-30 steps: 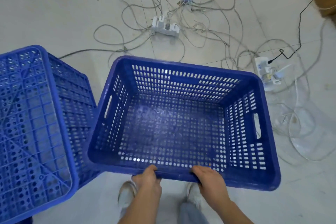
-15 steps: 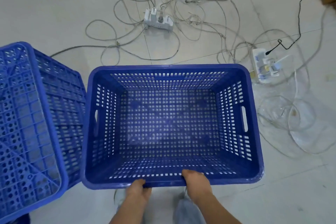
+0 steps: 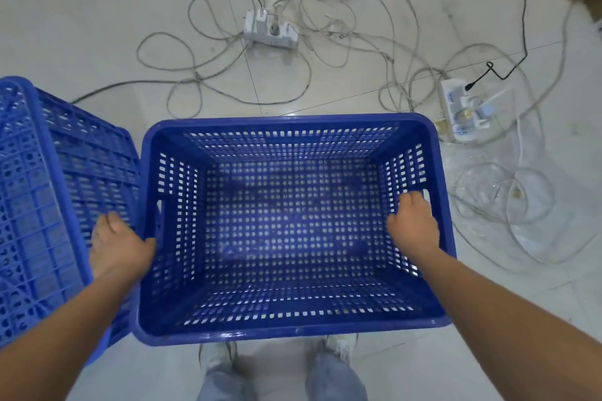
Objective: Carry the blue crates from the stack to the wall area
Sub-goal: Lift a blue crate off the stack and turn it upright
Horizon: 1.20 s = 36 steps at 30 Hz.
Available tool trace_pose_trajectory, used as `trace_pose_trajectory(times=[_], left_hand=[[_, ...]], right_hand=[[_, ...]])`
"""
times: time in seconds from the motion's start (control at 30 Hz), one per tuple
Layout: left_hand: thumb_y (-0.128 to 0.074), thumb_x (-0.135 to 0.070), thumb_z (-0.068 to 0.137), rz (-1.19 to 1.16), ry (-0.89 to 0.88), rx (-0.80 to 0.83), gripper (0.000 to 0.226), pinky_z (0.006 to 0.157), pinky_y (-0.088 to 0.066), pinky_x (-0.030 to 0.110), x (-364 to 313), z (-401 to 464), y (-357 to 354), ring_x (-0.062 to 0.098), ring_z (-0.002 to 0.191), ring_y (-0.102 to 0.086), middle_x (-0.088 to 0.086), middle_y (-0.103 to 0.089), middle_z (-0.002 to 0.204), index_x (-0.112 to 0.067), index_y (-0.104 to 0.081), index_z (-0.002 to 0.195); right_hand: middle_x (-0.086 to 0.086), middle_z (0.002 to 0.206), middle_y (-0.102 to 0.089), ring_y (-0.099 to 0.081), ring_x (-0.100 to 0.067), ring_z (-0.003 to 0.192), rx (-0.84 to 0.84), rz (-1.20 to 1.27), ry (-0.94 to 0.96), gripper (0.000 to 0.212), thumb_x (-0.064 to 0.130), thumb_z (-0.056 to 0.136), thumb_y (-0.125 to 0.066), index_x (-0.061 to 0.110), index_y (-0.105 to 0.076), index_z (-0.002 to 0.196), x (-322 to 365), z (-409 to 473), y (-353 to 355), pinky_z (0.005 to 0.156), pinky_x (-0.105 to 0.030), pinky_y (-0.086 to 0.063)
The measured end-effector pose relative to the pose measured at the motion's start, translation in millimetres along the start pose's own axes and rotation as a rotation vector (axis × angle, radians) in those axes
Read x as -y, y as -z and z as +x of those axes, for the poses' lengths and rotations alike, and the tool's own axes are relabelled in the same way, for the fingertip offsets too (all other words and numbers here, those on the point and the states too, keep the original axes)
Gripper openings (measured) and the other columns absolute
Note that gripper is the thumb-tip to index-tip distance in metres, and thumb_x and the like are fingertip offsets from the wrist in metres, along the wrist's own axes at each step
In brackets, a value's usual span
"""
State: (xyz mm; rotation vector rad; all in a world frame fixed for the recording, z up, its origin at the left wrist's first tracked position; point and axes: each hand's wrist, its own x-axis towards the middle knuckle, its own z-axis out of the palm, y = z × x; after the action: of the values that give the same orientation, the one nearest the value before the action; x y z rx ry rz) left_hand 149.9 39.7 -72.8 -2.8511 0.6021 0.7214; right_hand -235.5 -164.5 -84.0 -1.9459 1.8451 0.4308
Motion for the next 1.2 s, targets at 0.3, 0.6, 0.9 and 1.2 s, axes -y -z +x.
trace_pose_trajectory(times=[0.3,0.6,0.9,1.2], left_hand=[[-0.062,-0.024,0.091,-0.382,0.285,0.309,0.070,0.090,-0.044,0.051,-28,30,-1,0.042,0.092,-0.053,0.026,-0.054,0.114,0.003,-0.027,0.145],[-0.058,-0.022,0.092,-0.918,0.505,0.317,0.034,0.047,-0.053,0.027,-21,47,-6,0.026,0.066,-0.050,0.013,-0.058,0.094,-0.005,-0.051,0.121],[-0.069,-0.022,0.081,-0.989,0.571,0.250,0.046,0.026,-0.045,0.029,13,26,34,0.021,0.037,-0.060,0.012,-0.067,0.076,0.000,-0.058,0.121],[-0.059,-0.014,0.090,-0.961,0.276,0.383,0.019,0.041,-0.048,0.023,2,-22,188,0.020,0.036,-0.052,0.009,-0.059,0.048,0.002,-0.057,0.081]], right_hand=[[-0.021,0.145,-0.034,-0.038,-0.041,0.130,0.055,0.524,-0.546,0.079,0.019,0.084,-0.065,0.004,-0.019,0.146,-51,33,-6,0.107,-0.051,-0.036],[-0.016,0.116,-0.061,-0.061,-0.037,0.100,0.106,0.919,-0.668,0.054,0.019,0.084,-0.068,-0.001,-0.049,0.130,-58,48,9,0.089,-0.046,-0.050],[-0.019,0.109,-0.061,-0.058,-0.035,0.092,0.054,0.935,-0.687,0.049,0.023,0.083,-0.068,-0.005,-0.052,0.120,-58,21,54,0.087,-0.045,-0.050],[-0.014,0.081,-0.061,-0.057,-0.028,0.066,-0.082,0.791,-0.484,0.051,0.019,0.061,-0.065,0.002,-0.055,0.109,-47,-42,201,0.067,-0.039,-0.052]])
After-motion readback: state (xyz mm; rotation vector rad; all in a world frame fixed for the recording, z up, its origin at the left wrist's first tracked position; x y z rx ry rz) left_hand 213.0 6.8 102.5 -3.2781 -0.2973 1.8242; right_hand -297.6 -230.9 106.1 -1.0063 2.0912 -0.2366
